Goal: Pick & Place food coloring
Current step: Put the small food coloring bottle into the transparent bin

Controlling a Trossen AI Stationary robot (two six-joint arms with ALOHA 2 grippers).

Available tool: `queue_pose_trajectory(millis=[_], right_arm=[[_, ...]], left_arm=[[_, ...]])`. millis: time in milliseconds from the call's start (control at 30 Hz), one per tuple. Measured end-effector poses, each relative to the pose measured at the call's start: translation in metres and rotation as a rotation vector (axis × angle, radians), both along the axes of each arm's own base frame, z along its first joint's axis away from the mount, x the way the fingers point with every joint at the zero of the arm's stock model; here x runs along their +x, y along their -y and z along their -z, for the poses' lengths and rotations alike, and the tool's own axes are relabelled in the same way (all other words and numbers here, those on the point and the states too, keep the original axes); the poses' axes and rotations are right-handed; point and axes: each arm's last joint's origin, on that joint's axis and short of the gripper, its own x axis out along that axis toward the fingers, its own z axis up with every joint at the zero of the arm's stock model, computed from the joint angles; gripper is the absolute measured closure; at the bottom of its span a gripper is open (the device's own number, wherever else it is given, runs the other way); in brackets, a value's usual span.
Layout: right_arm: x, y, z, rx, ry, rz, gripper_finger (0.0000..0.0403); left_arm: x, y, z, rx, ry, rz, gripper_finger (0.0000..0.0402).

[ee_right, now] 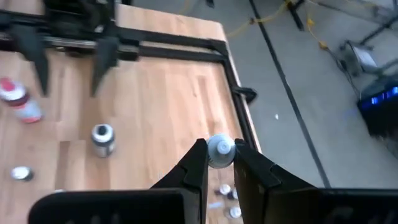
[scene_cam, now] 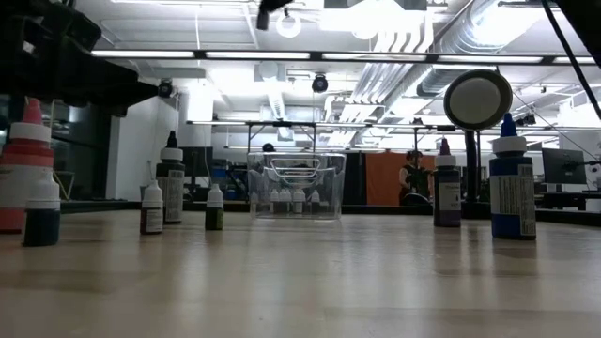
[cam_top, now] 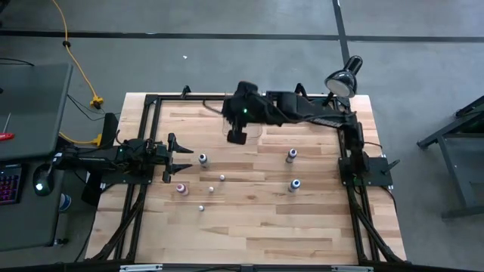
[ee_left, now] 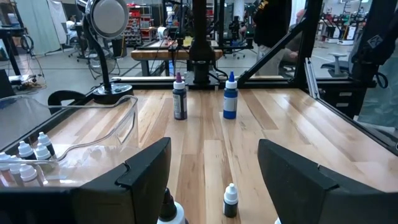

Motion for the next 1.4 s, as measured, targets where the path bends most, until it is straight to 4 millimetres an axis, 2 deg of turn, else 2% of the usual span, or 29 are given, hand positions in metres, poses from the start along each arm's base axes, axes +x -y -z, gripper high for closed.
queue_pose_trajectory(millis=[167, 333, 533, 933, 1167, 1400], right_arm=[[-0.011, 0.032, 0.004, 0.118, 0.003, 0.15, 0.0357], [-0.02, 0.057, 0.023, 0.188, -0.037, 0.29, 0.0357], [-0.026, 0.069, 0.055, 0.286, -0.01, 0.433, 0.0357], [-0.026, 0.096, 0.143, 0.486, 0.137, 0.694, 0.0357], [-0.038, 0.111, 0.171, 0.503, 0.109, 0.791, 0.0357], [-0.031, 0.122, 0.19, 0.48, 0.084, 0.78, 0.0357]], left_arm=[[0.0, 0.0, 0.0, 0.0, 0.0, 0.0, 0.0163], [0.0, 0.0, 0.0, 0.0, 0.0, 0.0, 0.0163], [0.0, 0.0, 0.0, 0.0, 0.0, -0.001, 0.0163], [0.0, 0.0, 0.0, 0.0, 0.0, -0.001, 0.0163], [0.0, 0.0, 0.0, 0.0, 0.0, -0.001, 0.0163], [0.0, -0.001, 0.0, 0.0, 0.001, -0.022, 0.0163]])
